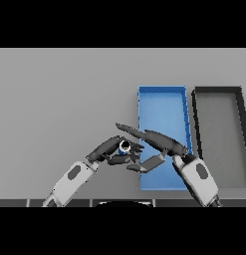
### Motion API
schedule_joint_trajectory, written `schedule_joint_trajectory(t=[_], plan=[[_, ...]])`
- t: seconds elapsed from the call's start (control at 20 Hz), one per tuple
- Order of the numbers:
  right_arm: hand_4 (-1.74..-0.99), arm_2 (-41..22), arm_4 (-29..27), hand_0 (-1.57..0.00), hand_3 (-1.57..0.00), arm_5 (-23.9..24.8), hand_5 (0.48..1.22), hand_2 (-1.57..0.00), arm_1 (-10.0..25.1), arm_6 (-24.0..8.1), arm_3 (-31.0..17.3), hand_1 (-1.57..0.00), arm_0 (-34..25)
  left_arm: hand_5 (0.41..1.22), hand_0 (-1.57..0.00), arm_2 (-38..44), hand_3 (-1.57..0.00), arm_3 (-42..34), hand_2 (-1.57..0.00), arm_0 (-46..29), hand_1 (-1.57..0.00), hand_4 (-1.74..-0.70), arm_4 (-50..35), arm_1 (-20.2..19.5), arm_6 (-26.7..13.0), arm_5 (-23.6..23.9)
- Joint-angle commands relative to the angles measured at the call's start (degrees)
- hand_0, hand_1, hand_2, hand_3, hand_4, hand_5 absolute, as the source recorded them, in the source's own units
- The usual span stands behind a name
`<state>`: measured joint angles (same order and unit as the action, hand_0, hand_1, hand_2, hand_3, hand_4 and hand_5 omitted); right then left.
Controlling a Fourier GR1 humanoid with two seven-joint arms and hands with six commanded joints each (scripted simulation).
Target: Pick up the blue pipe and place it into the blue bin.
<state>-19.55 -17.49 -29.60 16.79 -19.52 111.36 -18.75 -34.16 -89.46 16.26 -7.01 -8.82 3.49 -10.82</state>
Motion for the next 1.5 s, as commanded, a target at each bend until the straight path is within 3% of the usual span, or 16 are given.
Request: schedule_joint_trajectory(t=[0.0,0.15,0.25,0.3,0.35,0.4,0.45,0.5,0.6,0.75,0.95,1.1,1.15,1.3,1.4,1.45], plan=[[-1.225,-1.34,0.9,0.0,0.0,0.38,0.529,0.0,-1.62,-0.52,-0.52,0.0,-1.21,1.221,-1.57,0.09,-1.54,-0.4,-1.57,0.37,-1.57,-1.74,0.27,-0.02,-0.62,0.36],[-1.218,-2.51,1.59,0.0,0.0,-0.2,0.508,0.0,-4.34,-0.9,-3.92,0.0,-4.27,1.221,-1.57,-0.53,-1.54,-0.79,-1.57,0.56,-1.57,-1.74,1.8,-0.17,-1.48,0.82],[-1.245,-2.33,0.63,-0.05,-0.05,-0.69,0.506,-0.1,-5.31,-1.73,-5.89,-0.08,-7.32,1.221,-1.57,0.22,-1.48,-0.13,-1.57,0.42,-1.57,-1.74,0.04,-0.5,-1.44,-0.63],[-1.294,-2.56,0.42,-0.18,-0.16,-1.06,0.509,-0.24,-5.76,-1.97,-6.57,-0.22,-8.28,1.221,-1.39,0.02,-1.29,0.12,-1.32,0.77,-1.33,-1.74,1.79,-1.17,-0.3,-0.47],[-1.335,-3.16,0.62,-0.35,-0.3,-1.83,0.507,-0.38,-6.31,-2.36,-7.62,-0.38,-8.98,1.221,-1.18,-1.12,-1.03,0.07,-1.06,1.47,-1.08,-1.68,3.93,-2.63,-4.24,-0.94],[-1.362,-3.75,0.42,-0.53,-0.44,-2.28,0.508,-0.53,-6.77,-3.14,-7.68,-0.53,-9.49,1.221,-0.99,-2.01,-0.82,-0.47,-0.85,1.73,-0.88,-1.55,4.59,-3.48,-6.8,-2.2],[-1.43,-3.86,0.8,-0.72,-0.63,-2.41,0.522,-0.74,-7.49,-3.07,-8.78,-0.7,-11.06,1.221,-0.82,-1.7,-0.66,-0.94,-0.68,1.65,-0.71,-1.48,4.91,-3.32,-8.56,-1.89],[-1.486,-3.85,-0.55,-0.89,-0.77,-2.84,0.55,-0.91,-7.68,-2.55,-9.02,-0.87,-11.52,1.221,-0.78,-1.22,-0.58,-0.88,-0.69,1.27,-0.71,-1.53,5.16,-2.61,-7.06,-1.54],[-1.562,-4.38,-3.94,-1.13,-0.96,-3.56,0.666,-1.14,-7.91,-2.24,-9.99,-1.12,-11.31,1.221,-1.06,-0.08,-0.94,0.19,-0.97,0.69,-1.02,-1.61,5.38,-1.21,-5.47,-0.59],[-1.469,-5.27,-6.07,-1.35,-1.26,-2.2,0.905,-1.35,-8.59,-2.49,-10.13,-1.34,-10.0,1.221,-1.31,1.21,-1.25,-0.26,-1.19,0.01,-1.29,-1.67,2.72,0.6,-1.91,-0.57],[-1.457,-6.42,-0.12,-1.48,-1.44,-2.8,1.092,-1.48,-5.91,5.93,-9.2,-1.48,-9.53,1.221,-1.46,2.1,-1.44,-0.38,-1.37,-0.12,-1.45,-1.71,1.0,1.01,-2.42,-1.74],[-1.475,-6.9,-1.11,-1.52,-1.51,-1.89,1.155,-1.53,-6.37,4.13,-9.48,-1.52,-10.65,1.221,-1.52,1.75,-1.5,-0.76,-1.39,-0.62,-1.51,-1.73,0.67,0.73,-1.33,-0.9],[-1.48,-6.67,-1.32,-1.53,-1.52,-1.1,1.168,-1.53,-6.91,3.83,-9.45,-1.53,-10.53,1.221,-1.43,1.7,-1.33,-0.86,-1.22,-0.78,-1.35,-1.65,1.36,-0.23,0.54,-0.55],[-1.488,-6.61,-2.4,-1.55,-1.54,-1.11,1.194,-1.55,-7.65,2.47,-9.21,-1.55,-9.72,1.221,-0.74,-0.22,-0.68,-1.17,-0.62,0.91,-0.69,-1.31,6.28,-3.33,0.62,-2.56],[-1.491,-5.96,-2.22,-1.56,-1.55,-1.99,1.204,-1.56,-7.86,0.31,-8.44,-1.56,-9.69,1.187,-0.47,-0.62,-0.44,-1.28,-0.4,1.12,-0.44,-1.14,8.28,-4.17,1.17,-4.22],[-1.492,-5.57,-2.15,-1.56,-1.56,-2.78,1.207,-1.56,-7.87,1.19,-8.17,-1.56,-8.99,1.113,-0.38,-0.53,-0.35,-1.28,-0.32,1.12,-0.35,-1.09,9.31,-3.97,0.78,-4.13]])
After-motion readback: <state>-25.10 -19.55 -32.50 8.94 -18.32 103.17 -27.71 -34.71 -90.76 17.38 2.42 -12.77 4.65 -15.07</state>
